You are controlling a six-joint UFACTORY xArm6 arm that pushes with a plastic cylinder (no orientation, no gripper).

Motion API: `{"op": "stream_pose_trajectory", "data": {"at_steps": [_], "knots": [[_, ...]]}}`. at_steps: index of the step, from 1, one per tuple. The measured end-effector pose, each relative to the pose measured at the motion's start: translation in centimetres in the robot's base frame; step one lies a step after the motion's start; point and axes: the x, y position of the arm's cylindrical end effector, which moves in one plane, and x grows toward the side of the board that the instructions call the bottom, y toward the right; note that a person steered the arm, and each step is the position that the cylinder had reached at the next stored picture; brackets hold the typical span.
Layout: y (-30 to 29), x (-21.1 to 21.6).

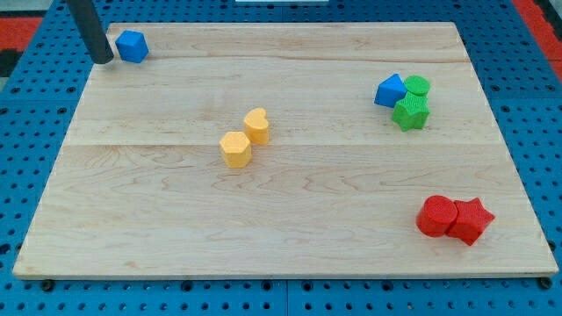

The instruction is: Push blue cube to the top of yellow blocks

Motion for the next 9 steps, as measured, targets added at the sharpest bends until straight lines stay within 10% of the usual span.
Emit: {"op": "stream_pose_trajectory", "data": {"at_steps": [3,9], "knots": [[-0.3,-4.1],[29.5,1.2]]}}
